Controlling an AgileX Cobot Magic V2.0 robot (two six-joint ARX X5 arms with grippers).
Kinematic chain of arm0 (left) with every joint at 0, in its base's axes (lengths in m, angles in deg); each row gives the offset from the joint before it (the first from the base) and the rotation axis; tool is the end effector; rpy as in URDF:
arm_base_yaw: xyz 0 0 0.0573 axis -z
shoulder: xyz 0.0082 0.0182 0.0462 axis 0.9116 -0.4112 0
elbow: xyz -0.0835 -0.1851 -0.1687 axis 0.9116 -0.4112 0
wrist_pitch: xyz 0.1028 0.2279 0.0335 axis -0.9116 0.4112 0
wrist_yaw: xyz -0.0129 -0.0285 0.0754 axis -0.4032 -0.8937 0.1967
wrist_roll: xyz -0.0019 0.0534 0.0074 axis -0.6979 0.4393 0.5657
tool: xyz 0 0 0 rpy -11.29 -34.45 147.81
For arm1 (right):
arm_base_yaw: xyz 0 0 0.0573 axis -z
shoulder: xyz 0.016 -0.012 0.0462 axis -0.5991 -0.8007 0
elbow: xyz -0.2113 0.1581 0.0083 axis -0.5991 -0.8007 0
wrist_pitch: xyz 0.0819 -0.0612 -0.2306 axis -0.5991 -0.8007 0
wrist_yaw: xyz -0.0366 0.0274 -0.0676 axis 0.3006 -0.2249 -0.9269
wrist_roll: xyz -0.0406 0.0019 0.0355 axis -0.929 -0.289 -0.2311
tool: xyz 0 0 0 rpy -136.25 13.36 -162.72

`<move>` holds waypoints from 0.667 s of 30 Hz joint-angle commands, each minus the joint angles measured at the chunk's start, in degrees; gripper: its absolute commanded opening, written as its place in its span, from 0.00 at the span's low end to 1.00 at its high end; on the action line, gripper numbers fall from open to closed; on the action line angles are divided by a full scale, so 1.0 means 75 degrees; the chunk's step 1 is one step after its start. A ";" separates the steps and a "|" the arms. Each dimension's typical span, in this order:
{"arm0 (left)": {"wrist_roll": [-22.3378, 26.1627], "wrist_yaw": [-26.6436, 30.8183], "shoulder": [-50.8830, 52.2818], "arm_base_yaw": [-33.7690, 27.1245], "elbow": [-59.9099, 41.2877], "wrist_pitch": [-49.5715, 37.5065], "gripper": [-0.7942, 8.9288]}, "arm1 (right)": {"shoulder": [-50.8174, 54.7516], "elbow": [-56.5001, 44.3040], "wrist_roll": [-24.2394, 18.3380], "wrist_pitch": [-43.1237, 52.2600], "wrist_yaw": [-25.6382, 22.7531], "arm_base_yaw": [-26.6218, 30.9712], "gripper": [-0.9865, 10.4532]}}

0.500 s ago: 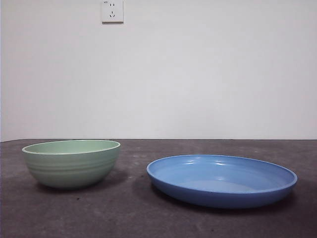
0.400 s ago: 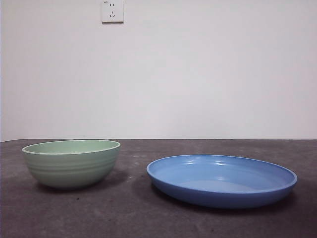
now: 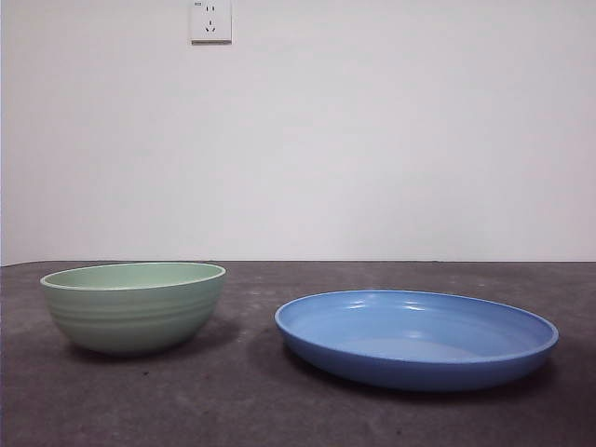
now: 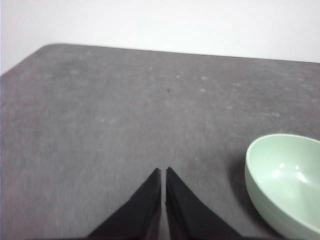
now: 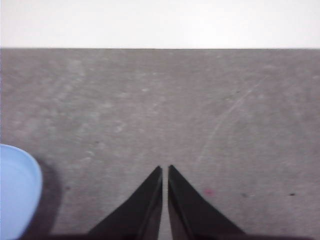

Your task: Place the green bowl on the blue plate

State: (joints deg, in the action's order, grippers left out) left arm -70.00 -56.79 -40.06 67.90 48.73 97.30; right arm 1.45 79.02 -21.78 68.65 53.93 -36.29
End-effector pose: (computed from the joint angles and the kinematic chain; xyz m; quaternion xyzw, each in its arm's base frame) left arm 0.0932 -0.0045 0.1591 -0.0441 0.0884 -0.0327 0.9946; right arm 0.0959 0.0002 0.1529 0.0388 0.0774 0.0095 0.9962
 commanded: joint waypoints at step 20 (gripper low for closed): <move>-0.0997 -0.0455 -0.3398 0.0020 0.5045 0.1801 0.10 | -0.1346 0.3532 0.2346 -0.0927 0.1996 -0.0009 0.10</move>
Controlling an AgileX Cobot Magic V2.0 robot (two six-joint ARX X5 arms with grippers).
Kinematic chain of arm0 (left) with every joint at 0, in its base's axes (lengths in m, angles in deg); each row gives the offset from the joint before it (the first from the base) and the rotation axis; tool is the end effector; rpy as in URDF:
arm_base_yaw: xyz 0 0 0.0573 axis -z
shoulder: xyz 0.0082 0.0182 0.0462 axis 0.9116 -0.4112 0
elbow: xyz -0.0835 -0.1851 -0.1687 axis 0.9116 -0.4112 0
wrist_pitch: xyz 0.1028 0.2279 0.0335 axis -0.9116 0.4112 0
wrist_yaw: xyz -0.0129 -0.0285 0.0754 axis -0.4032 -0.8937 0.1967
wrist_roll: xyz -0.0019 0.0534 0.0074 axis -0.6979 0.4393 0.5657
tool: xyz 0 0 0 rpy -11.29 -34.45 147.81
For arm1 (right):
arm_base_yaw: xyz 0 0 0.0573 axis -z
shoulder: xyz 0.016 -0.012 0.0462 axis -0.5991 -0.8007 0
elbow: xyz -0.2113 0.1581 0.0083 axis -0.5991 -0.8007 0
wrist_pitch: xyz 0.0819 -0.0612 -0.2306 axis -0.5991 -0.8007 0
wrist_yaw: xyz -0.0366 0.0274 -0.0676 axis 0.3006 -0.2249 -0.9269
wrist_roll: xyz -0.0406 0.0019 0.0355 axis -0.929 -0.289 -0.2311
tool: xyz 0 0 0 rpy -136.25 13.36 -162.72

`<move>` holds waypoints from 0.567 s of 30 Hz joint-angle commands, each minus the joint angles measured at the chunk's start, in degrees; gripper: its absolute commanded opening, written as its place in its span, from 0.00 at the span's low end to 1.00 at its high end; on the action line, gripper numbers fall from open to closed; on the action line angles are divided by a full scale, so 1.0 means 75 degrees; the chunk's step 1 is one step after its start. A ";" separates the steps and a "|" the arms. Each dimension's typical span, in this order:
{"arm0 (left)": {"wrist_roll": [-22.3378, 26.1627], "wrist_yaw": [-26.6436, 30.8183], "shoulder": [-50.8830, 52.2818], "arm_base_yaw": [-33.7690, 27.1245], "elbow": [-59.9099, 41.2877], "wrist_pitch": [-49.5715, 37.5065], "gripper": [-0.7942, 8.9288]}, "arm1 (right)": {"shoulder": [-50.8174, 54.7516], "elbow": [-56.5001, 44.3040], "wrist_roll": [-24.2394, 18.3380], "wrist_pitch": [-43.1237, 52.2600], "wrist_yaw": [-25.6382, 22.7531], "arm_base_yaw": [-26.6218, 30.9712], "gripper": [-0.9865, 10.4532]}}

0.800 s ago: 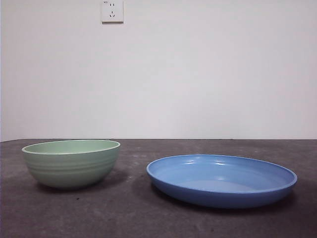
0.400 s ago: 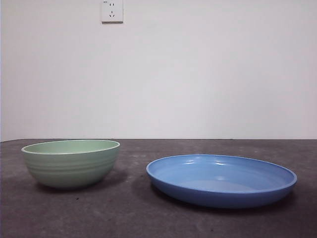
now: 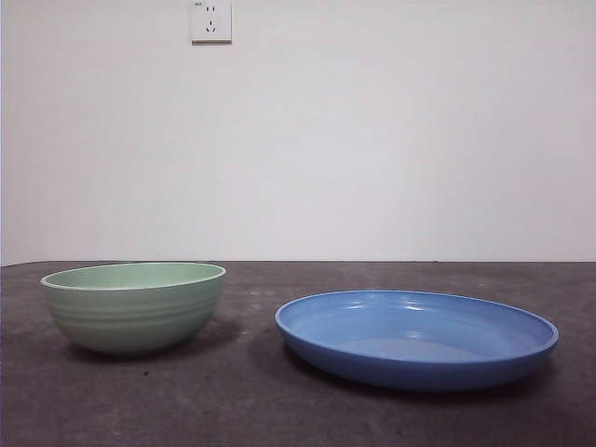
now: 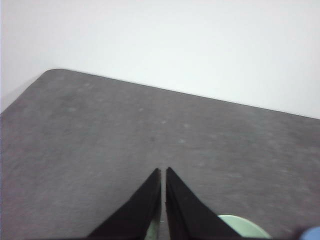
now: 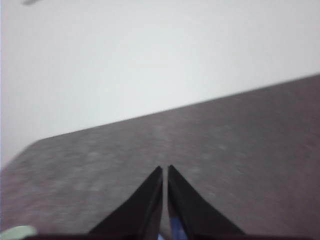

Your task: Place the green bowl on the blue plate

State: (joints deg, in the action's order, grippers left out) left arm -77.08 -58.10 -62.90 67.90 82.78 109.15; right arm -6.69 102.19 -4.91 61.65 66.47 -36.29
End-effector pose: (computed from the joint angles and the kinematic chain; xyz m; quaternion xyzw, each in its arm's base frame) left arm 0.0959 -0.0052 0.3061 -0.1064 0.0970 -0.0378 0.9889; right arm 0.0744 0.0067 0.2650 0.1830 0.0291 0.1182 0.9756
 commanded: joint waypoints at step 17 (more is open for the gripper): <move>0.0618 -0.3698 -0.2664 0.0067 0.3144 0.2518 0.10 | -0.3267 0.3803 -0.1183 -0.2474 0.2637 -0.0009 0.10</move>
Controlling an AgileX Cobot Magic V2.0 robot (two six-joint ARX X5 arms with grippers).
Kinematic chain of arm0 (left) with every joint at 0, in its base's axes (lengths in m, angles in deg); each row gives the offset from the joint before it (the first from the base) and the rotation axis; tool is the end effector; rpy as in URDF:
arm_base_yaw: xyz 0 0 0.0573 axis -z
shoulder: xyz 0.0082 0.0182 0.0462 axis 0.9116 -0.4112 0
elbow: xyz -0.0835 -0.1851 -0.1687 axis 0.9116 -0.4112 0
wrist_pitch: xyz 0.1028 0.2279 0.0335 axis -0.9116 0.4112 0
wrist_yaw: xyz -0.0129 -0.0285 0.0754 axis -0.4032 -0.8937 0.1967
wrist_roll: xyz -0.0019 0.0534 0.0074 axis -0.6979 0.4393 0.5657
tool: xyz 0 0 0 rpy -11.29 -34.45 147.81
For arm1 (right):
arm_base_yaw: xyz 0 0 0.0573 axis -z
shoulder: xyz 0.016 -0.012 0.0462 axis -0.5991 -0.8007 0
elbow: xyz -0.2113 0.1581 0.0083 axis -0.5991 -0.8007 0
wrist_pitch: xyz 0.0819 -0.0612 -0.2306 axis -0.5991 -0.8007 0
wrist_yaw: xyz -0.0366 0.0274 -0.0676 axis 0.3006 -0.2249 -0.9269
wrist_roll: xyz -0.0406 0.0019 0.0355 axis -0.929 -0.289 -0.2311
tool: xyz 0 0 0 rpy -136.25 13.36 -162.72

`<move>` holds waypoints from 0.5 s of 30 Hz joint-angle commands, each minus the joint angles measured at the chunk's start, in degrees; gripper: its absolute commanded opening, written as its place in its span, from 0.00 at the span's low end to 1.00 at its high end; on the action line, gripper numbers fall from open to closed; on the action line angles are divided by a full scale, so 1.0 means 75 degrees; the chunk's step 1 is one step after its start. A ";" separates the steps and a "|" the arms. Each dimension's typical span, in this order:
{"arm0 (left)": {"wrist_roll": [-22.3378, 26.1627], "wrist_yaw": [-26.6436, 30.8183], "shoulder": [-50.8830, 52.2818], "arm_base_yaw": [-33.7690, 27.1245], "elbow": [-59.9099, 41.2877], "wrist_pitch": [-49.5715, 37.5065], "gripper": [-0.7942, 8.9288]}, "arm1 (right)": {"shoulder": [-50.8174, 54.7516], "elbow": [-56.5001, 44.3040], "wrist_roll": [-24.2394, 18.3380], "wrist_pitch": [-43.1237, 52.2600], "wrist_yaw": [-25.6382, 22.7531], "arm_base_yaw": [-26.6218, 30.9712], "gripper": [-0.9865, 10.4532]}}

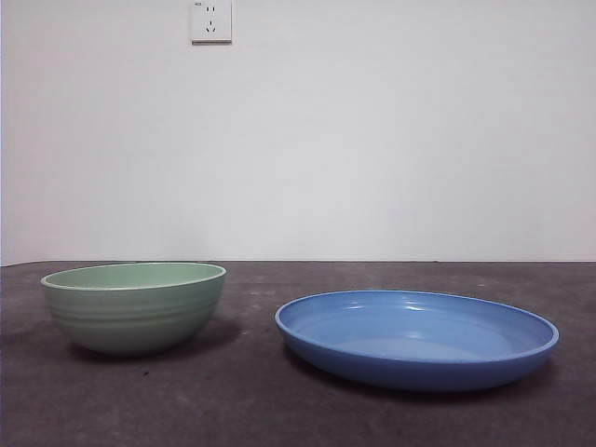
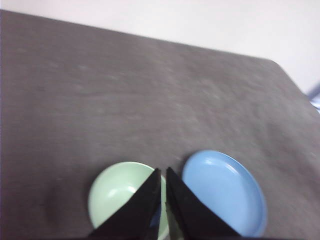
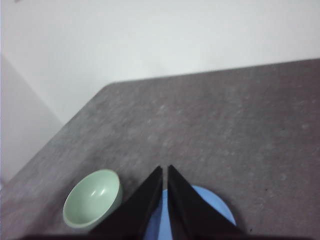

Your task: Place the green bowl on the blue plate

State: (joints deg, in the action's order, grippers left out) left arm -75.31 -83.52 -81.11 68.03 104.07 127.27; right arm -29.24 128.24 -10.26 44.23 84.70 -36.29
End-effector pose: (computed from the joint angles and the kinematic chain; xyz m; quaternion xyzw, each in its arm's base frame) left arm 0.1224 -0.0188 0.3661 -0.1358 0.2389 -0.2404 0.9310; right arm 0.0948 0.0149 0.3533 0.1671 0.1594 0.2555 0.9388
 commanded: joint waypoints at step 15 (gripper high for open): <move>0.1329 -0.0941 -0.0772 0.0318 0.0530 0.0388 0.11 | -0.0988 0.0871 -0.1250 -0.0921 0.1609 -0.0303 0.10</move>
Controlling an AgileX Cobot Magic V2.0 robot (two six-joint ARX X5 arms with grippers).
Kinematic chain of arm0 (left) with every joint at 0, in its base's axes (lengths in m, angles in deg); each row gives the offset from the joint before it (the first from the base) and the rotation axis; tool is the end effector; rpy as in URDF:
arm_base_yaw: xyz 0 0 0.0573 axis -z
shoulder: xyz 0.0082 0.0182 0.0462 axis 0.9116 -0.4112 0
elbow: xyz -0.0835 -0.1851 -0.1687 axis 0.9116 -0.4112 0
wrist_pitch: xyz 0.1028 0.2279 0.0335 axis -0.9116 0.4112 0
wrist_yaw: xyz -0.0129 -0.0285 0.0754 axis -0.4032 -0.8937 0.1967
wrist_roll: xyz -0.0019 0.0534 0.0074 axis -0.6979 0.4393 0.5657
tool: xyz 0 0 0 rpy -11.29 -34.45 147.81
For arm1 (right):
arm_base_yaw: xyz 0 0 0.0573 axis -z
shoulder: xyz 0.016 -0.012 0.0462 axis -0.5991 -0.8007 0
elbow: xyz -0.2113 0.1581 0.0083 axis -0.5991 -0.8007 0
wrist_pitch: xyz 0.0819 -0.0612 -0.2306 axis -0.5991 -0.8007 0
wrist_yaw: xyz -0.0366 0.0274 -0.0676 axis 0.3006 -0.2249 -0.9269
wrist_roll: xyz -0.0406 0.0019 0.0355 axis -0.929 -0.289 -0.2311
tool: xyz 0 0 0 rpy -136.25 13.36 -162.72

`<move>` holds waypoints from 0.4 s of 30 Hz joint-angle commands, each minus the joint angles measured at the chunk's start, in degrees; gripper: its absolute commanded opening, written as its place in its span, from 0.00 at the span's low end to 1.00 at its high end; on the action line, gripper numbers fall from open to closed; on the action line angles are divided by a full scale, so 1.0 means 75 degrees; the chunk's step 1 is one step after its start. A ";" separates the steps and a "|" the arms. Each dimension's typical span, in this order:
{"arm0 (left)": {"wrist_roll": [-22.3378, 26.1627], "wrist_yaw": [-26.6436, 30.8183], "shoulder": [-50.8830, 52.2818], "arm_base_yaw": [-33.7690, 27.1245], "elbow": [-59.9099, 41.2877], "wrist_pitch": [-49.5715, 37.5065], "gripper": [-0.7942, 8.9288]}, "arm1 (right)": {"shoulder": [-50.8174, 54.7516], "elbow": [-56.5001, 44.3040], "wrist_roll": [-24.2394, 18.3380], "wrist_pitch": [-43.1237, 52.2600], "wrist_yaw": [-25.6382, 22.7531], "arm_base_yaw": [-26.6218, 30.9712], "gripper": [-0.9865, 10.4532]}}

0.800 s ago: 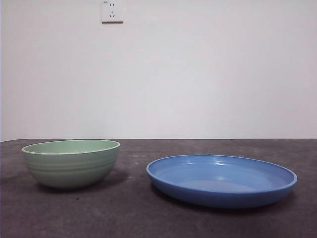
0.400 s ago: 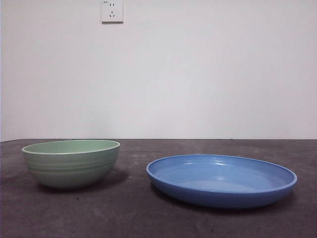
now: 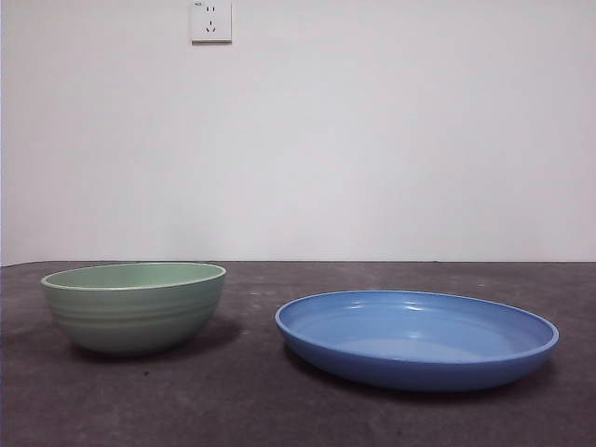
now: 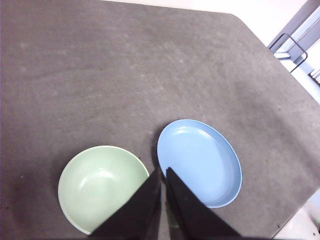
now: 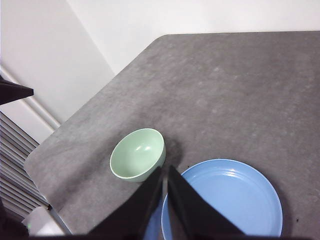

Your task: Place the green bowl on the blue plate

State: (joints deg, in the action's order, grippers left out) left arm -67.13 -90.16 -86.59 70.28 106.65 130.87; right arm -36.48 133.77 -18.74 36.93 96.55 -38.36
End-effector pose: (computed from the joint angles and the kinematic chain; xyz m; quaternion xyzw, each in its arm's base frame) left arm 0.1385 -0.0278 0.3647 -0.0911 0.2732 -0.3231 0.9015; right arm 0.1088 0.0234 0.3621 0.1326 0.2154 0.3703 0.8938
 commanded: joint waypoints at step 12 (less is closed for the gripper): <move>0.0236 -0.0055 -0.0041 0.0017 0.0187 -0.0085 0.63 | -0.0029 0.0128 -0.0119 0.0052 0.0017 -0.0236 0.27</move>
State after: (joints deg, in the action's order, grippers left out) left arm -66.22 -90.18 -86.59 70.30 106.65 130.87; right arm -36.48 133.77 -18.85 36.93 96.77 -39.85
